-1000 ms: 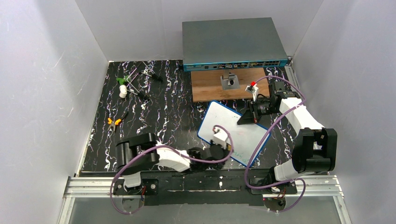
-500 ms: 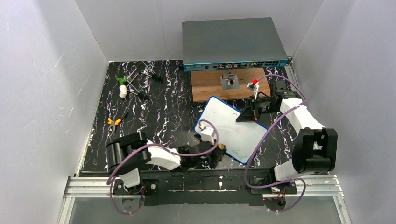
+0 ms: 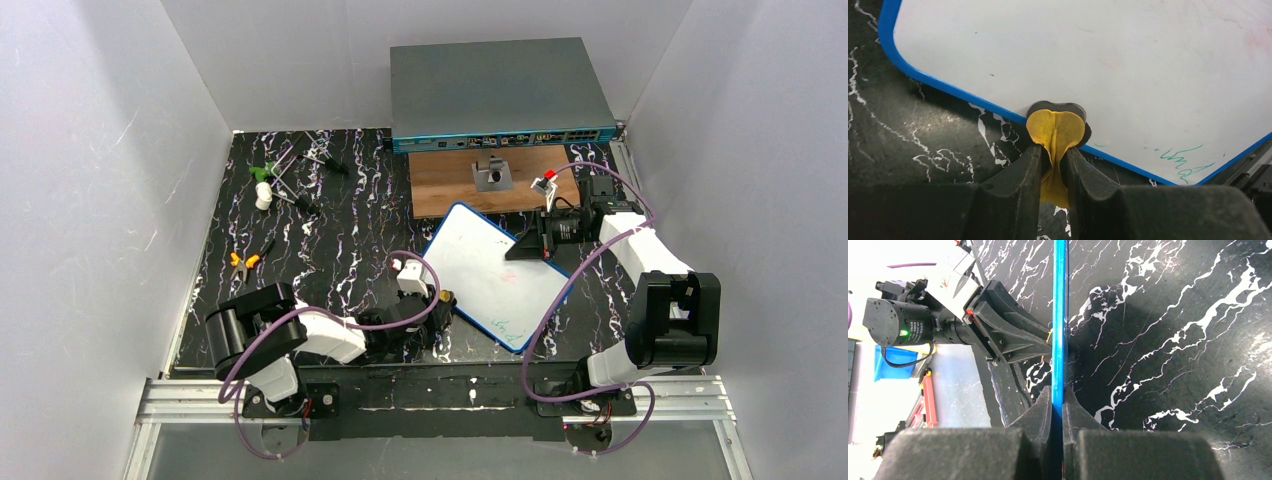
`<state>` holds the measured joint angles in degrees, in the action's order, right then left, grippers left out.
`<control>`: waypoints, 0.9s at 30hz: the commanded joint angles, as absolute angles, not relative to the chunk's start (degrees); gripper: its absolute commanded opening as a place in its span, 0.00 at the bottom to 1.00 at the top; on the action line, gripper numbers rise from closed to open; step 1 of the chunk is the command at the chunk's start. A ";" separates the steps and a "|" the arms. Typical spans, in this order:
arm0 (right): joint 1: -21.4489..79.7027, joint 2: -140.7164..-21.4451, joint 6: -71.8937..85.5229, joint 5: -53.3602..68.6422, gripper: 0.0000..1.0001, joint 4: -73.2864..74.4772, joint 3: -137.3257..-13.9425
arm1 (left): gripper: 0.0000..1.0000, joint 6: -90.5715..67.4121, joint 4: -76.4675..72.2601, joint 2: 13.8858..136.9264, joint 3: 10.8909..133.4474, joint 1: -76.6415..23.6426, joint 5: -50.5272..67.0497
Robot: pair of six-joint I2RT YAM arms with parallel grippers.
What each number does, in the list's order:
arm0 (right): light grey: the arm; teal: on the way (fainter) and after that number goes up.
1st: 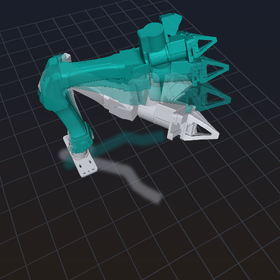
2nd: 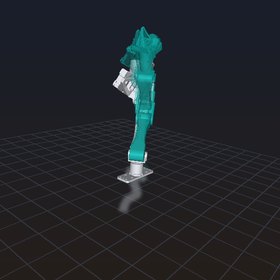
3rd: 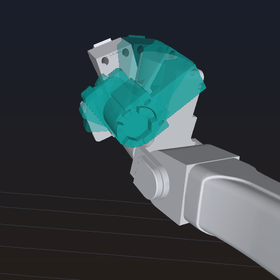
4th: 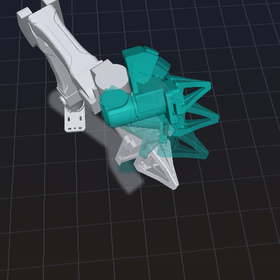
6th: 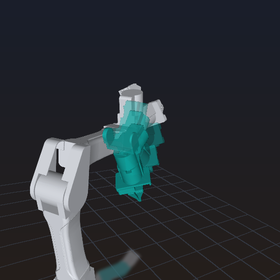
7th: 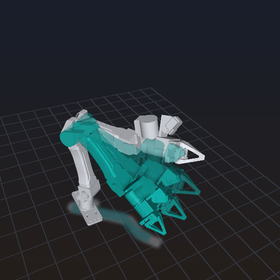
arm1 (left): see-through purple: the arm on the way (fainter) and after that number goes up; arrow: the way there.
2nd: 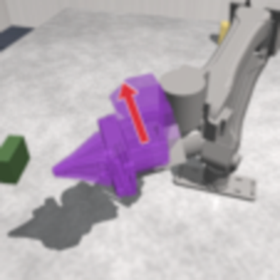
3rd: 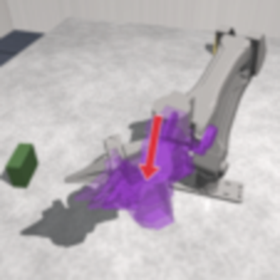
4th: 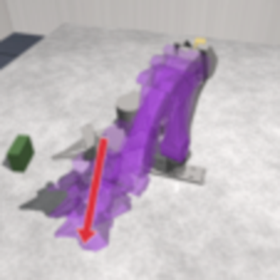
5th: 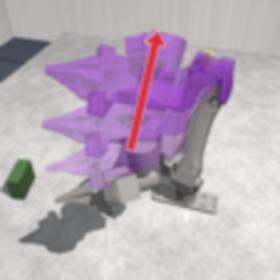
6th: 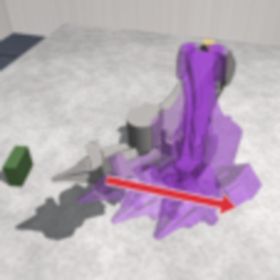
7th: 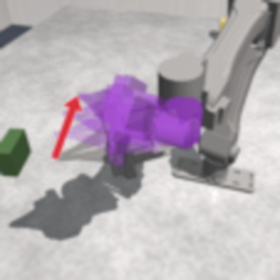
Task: Erase the whiteboard
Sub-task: Erase the whiteboard at the center of the board.
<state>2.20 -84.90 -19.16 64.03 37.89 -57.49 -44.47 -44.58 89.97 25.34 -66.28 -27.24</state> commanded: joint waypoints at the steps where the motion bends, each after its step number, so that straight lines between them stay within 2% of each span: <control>1: 2.46 -84.46 -13.01 75.70 0.01 43.07 -57.36 | 0.00 -41.34 -42.15 93.13 30.07 -66.17 -23.34; 9: 1.86 -84.41 -12.84 75.90 0.01 42.95 -57.27 | 0.00 -40.21 -36.24 102.15 43.02 -70.75 -12.50; 16: 0.82 -84.40 -11.27 78.17 0.01 42.07 -56.87 | 0.00 -44.11 -36.71 103.93 43.70 -70.73 -7.55; 18: 0.63 -84.29 -9.59 79.51 0.01 40.55 -56.39 | 0.00 -43.50 -36.33 102.42 42.25 -70.75 -10.48; 22: 0.63 -84.01 -4.02 81.67 0.01 35.47 -54.36 | 0.00 -36.02 -30.41 95.50 39.16 -70.66 -24.22; 27: 0.64 -84.77 7.57 86.70 0.01 25.24 -51.03 | 0.00 -23.27 -38.18 92.16 33.62 -70.60 -36.92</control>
